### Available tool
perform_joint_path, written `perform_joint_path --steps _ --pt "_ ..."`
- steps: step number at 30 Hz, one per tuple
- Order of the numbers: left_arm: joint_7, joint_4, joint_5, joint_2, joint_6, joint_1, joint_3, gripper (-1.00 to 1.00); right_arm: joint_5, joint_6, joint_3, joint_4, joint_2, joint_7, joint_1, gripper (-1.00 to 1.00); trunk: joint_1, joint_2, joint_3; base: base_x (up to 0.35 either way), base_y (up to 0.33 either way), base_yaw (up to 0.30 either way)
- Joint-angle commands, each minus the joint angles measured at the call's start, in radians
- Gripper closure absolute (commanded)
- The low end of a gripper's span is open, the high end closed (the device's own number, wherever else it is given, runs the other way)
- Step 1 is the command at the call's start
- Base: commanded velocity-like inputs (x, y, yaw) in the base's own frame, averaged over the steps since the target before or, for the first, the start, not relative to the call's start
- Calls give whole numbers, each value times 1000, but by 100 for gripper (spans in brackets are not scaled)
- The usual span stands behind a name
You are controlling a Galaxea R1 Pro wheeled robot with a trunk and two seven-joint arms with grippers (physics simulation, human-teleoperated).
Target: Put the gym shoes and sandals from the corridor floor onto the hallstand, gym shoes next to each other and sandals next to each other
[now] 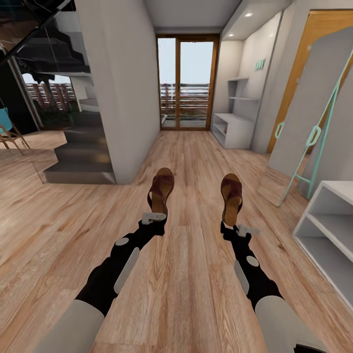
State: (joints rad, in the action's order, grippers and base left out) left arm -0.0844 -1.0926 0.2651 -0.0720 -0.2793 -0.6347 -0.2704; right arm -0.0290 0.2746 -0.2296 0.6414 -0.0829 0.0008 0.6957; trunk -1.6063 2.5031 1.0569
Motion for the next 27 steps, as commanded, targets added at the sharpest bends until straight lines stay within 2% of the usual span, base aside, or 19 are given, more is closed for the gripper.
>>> perform_joint_path --steps 1,27 --pt "-2 -1 8 0 -6 0 1 100 -3 3 -4 0 -1 1 1 100 0 0 1 348 0 0" --pt "-2 -1 8 0 -6 0 1 100 -6 3 -4 1 -1 1 1 100 0 0 1 348 0 0"
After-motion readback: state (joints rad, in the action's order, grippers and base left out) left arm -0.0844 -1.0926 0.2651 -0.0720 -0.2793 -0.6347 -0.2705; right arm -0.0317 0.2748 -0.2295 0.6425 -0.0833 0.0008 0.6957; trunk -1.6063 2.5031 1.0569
